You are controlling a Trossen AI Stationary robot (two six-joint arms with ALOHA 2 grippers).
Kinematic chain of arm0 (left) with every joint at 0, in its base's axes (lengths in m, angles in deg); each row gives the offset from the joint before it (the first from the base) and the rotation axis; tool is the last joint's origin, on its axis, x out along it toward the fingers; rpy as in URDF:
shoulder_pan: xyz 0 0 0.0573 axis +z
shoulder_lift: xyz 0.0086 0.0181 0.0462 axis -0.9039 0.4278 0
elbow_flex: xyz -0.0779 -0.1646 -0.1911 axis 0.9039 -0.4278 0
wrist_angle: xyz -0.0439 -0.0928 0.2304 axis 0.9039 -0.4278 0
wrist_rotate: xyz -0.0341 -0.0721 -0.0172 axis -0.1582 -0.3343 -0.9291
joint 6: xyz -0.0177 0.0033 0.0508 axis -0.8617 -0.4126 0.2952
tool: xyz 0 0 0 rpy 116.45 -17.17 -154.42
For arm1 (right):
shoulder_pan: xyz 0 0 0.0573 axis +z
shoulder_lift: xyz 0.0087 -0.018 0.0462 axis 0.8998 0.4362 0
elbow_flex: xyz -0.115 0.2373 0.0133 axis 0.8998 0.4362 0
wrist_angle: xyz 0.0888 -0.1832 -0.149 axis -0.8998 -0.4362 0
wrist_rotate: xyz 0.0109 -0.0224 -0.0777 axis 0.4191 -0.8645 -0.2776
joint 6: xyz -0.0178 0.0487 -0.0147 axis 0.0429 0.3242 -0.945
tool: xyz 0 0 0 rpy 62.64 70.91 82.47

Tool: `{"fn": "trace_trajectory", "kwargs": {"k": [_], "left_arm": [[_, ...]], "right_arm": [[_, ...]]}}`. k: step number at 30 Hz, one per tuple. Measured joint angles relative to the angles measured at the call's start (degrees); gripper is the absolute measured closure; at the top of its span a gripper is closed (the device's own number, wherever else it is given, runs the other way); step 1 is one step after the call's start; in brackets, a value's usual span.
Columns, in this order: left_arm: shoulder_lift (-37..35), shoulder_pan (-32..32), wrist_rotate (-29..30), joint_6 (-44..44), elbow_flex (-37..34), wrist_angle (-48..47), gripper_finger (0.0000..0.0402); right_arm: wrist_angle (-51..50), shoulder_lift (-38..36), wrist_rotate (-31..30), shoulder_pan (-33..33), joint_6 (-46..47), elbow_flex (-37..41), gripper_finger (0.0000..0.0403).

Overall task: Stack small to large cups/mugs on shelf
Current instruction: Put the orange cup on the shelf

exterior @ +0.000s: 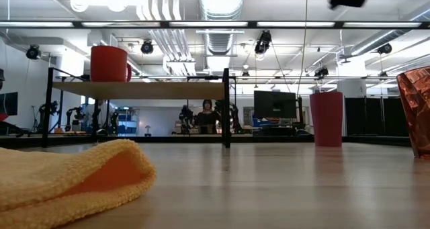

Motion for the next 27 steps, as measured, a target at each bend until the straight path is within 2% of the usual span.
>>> {"fn": "trace_trajectory", "kwargs": {"k": [4, 5, 9, 16, 27], "left_arm": [[0.2, 0.0, 0.0, 0.0, 0.0, 0.6, 0.0311], [0.1, 0.0, 0.0, 0.0, 0.0, 0.8, 0.0311], [-0.2, 0.0, -0.1, -0.1, 0.0, 0.5, 0.0311], [-1.2, -0.1, -0.3, -2.9, 0.0, 0.5, 0.0311], [-2.2, -0.1, -0.2, -2.9, 0.0, 0.5, 0.0311]], "right_arm": [[-13.5, 1.7, 2.4, 1.0, 4.4, 0.0, 0.0335], [-14.1, 2.1, 3.1, 1.3, 5.2, 0.2, 0.0335], [-9.2, 1.7, 8.9, 2.7, 8.2, 2.0, 0.0335], [-12.5, 2.4, 9.2, 8.2, 15.1, 10.9, 0.0335], [-9.6, 1.9, 10.7, 13.7, 21.8, 23.7, 0.0335]]}}
